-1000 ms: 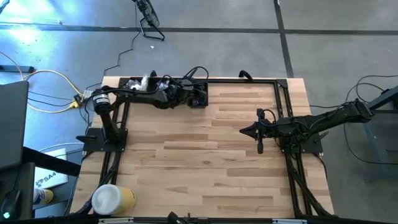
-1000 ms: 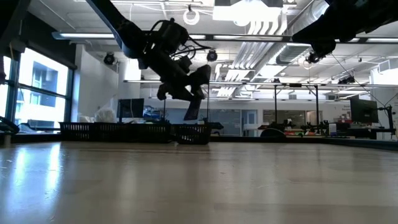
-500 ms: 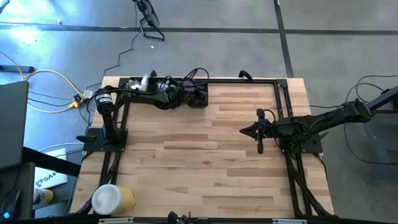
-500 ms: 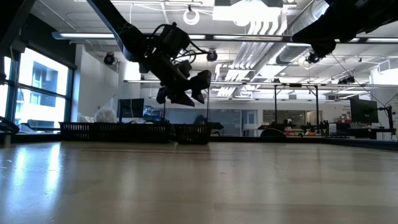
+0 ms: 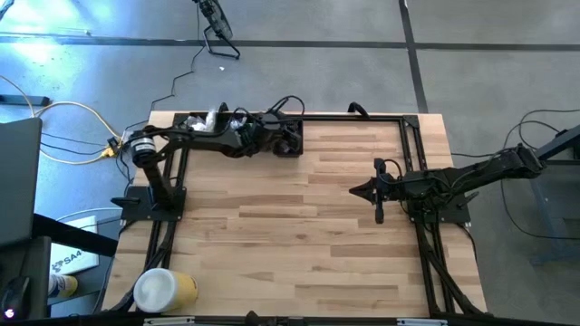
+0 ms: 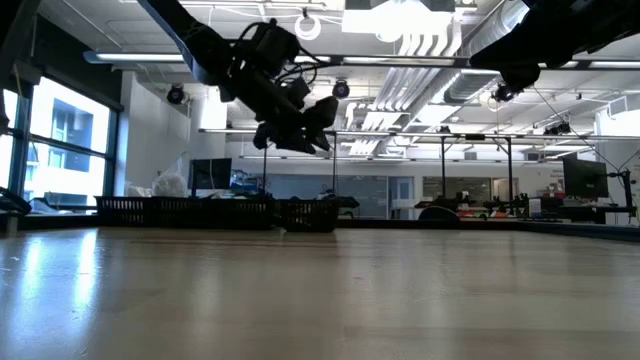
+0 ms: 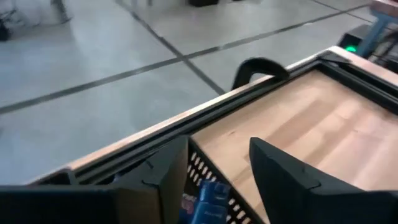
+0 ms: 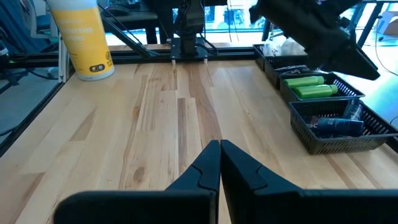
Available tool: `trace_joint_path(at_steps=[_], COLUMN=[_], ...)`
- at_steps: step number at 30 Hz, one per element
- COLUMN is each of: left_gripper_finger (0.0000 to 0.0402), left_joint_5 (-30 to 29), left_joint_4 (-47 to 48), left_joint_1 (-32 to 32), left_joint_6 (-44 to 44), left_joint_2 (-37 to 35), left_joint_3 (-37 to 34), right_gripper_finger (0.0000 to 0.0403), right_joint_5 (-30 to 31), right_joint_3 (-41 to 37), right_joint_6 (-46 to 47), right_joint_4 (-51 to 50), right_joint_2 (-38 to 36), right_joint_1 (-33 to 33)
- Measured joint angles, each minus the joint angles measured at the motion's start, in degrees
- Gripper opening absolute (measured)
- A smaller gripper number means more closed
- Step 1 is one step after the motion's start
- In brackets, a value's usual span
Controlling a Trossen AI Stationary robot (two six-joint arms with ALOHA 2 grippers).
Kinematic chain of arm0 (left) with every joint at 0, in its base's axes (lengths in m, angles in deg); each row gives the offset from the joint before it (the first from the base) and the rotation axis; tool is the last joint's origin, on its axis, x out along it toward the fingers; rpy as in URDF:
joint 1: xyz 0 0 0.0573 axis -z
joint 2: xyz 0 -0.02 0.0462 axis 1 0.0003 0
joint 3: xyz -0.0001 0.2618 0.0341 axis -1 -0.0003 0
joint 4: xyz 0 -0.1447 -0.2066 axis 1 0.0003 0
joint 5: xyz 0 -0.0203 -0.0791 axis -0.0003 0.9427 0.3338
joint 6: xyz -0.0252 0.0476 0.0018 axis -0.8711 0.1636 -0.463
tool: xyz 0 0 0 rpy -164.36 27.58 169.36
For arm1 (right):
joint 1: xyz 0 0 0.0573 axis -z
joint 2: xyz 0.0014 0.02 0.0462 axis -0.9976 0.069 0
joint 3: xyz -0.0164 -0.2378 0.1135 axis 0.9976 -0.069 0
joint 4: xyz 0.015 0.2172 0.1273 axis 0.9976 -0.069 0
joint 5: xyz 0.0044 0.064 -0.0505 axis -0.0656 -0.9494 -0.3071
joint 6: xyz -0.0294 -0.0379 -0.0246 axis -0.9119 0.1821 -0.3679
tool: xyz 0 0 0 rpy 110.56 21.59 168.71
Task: Pick & Place Travel size toiletries
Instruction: Return to Home Position
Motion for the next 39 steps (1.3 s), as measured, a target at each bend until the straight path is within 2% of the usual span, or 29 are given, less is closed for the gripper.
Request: trace_joint_path(at_steps=[10,16,22,30,39], left_gripper_finger=[0.0066,0.0035,0.0005,0.0010,0.0010], left_joint_5=[5.3,9.6,9.8,9.9,10.1], left_joint_4=[9.5,11.8,11.8,9.3,11.0], left_joint_1=[3.0,5.0,6.8,9.2,10.4], left_joint_6=[5.6,7.7,11.6,11.2,11.3], left_joint_2=[-3.7,-3.7,-3.8,-5.5,-5.5], left_joint_3=[0.0,0.0,0.0,0.0,0.0], right_gripper_finger=[0.0005,0.0005,0.0005,0.0005,0.0005], right_joint_5=[0.2,0.7,0.6,0.0,0.0], right_joint_3=[0.0,0.0,0.0,0.0,0.0], right_joint_6=[0.0,0.0,-0.1,-0.4,-0.1], right_joint_4=[0.2,0.2,0.2,0.2,0.2], right_joint_2=[0.0,0.0,0.0,0.0,0.0], right_joint_1=[0.0,0.0,0.0,0.0,0.0])
